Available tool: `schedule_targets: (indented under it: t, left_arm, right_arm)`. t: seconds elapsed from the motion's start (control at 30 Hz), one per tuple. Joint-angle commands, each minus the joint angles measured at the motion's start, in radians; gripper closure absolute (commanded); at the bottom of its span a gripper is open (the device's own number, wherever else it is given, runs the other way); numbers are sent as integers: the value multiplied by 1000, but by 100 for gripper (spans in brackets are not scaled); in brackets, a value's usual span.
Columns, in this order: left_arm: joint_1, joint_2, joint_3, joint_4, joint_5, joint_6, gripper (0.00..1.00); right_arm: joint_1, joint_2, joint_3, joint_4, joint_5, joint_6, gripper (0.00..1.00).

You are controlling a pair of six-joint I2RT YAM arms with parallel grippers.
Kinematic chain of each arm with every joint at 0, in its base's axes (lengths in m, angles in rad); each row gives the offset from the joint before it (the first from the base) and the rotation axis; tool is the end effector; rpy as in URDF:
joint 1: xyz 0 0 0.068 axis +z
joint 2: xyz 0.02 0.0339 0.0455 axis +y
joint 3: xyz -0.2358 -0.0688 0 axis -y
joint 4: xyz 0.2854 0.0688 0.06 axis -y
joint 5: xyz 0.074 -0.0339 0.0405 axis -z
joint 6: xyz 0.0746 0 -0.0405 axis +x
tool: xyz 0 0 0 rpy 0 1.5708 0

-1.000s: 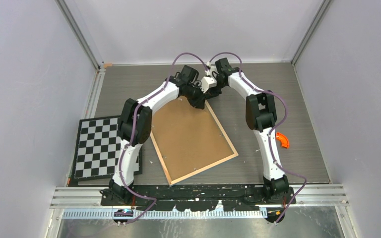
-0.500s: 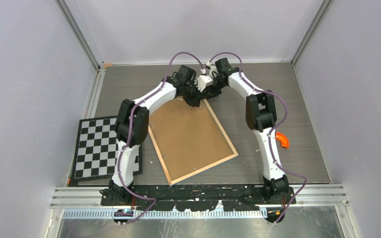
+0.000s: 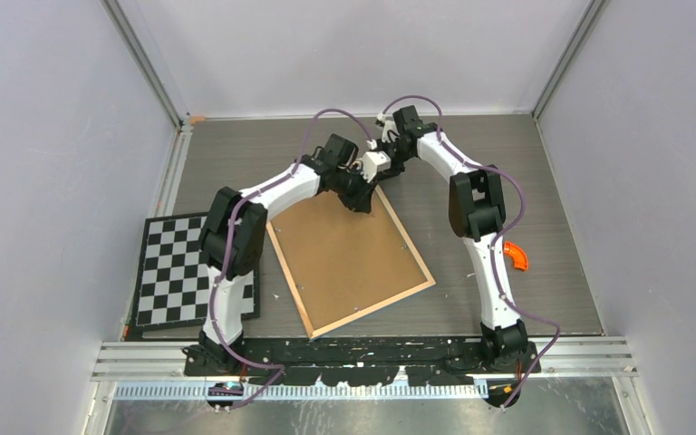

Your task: Take the photo out of the frame

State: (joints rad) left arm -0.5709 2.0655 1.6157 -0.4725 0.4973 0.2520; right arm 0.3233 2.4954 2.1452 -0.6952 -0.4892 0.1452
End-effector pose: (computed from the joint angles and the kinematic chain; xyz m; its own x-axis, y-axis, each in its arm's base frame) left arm 0.4009 -0.2998 0.1397 -0.4706 0.5626 -0.6797 0.8619 0.4580 -0.2176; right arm 0.5265 0.2134 0.0929 -0.8846 -0.1617 -0.4375 -0.3799 0.7938 0.4748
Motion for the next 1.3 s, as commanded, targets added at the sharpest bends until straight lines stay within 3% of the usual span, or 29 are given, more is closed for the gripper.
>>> schedule_targets:
  t: [0.0, 0.63, 1.07, 1.27]
  left_arm:
    - [-50, -88, -66, 129, 58, -36, 100]
    - [-210, -102, -186, 223, 74, 11, 100]
    - [-243, -87, -182, 187, 69, 68, 100]
    - [-244, -90, -192, 257, -69, -94, 100]
  right_arm:
    - [13, 16, -14, -74, -19, 40, 100]
    - [11, -10, -77, -51, -15, 47, 100]
    - [10, -32, -123, -26, -14, 53, 99]
    - [10, -32, -125, -24, -14, 53, 99]
